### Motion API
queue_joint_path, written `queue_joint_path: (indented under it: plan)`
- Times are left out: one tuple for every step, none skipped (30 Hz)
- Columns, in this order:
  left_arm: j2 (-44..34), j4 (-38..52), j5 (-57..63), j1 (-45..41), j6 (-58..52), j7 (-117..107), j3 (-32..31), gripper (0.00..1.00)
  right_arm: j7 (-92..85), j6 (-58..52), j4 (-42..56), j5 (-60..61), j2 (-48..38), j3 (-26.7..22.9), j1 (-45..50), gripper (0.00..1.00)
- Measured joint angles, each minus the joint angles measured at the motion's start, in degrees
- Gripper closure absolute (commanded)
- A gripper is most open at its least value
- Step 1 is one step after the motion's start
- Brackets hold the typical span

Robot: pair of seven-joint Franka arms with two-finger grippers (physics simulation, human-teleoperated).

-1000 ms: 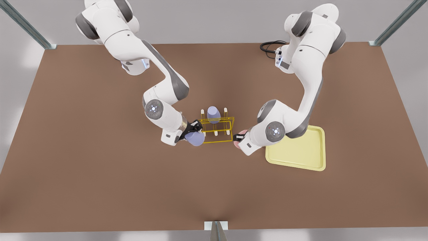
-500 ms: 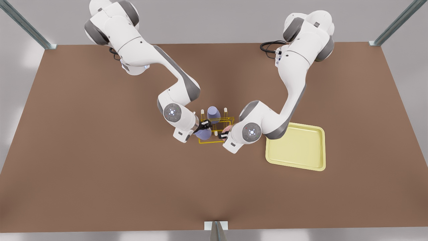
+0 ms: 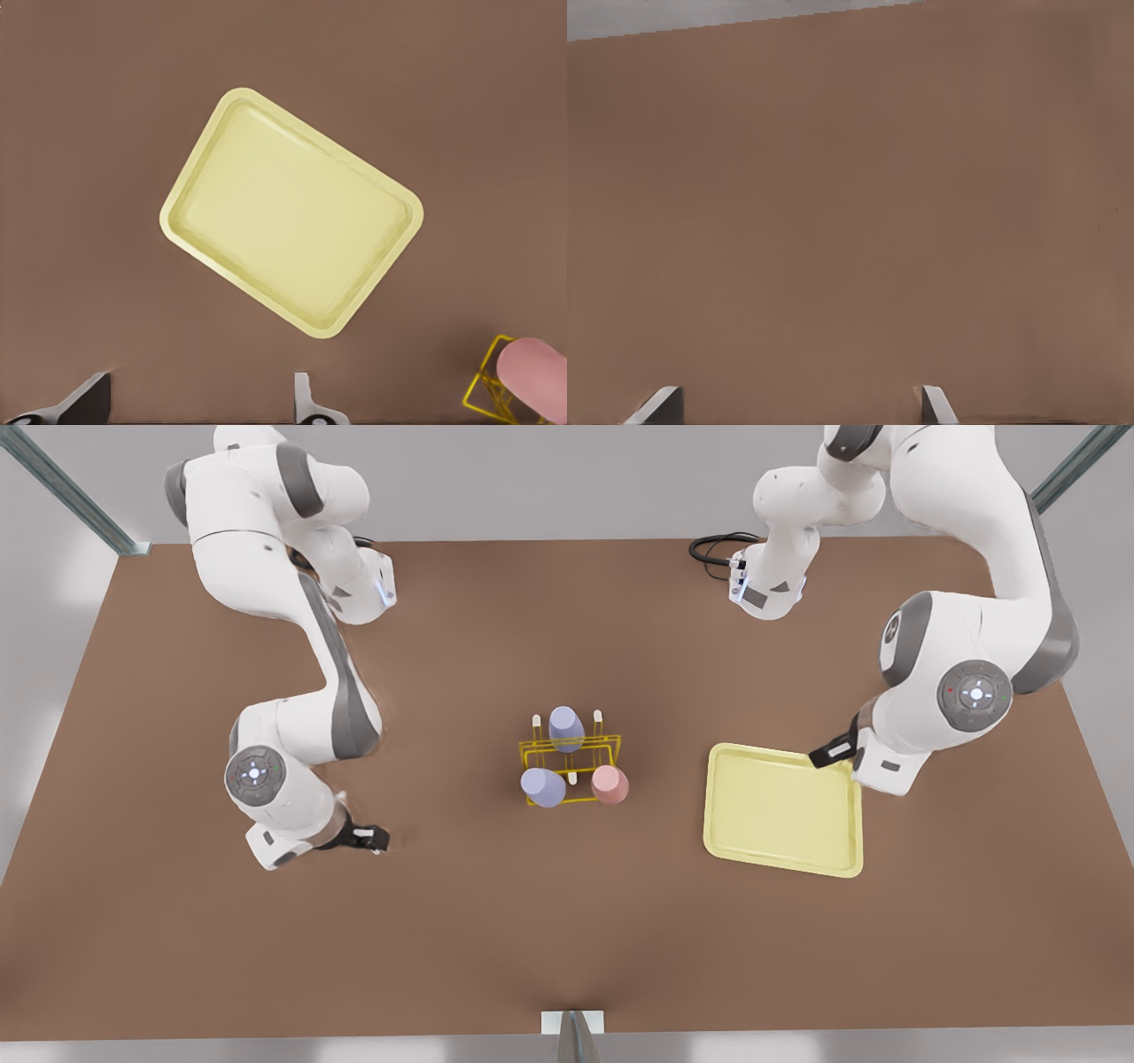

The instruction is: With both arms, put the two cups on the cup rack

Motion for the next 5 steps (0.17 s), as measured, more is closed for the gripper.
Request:
queue_joint_path:
  plan:
    - [-0.4,-0.4,-0.1,0.0,-0.8,1.6,0.3,0.0,-1.2,-1.5,0.0,-0.1,-2.0,-0.1,-2.7,0.0]
    - [-0.6,-0.5,-0.1,0.0,-1.6,3.2,0.4,0.0,-2.5,-3.4,0.0,-0.2,-5.1,-0.2,-4.6,0.0]
    - [-0.7,-0.5,-0.2,-0.1,-2.2,4.6,0.4,0.0,-3.8,-5.6,-0.3,-0.4,-8.8,-0.3,-5.5,0.0]
    - [-0.7,-0.5,-0.3,0.0,-2.8,6.0,0.5,0.0,-5.0,-8.0,-0.5,-0.6,-11.9,-0.3,-6.0,0.0]
    - [-0.7,-0.5,-0.3,0.1,-3.4,7.3,0.5,0.0,-6.0,-10.5,-0.6,-0.7,-14.4,-0.3,-6.1,0.0]
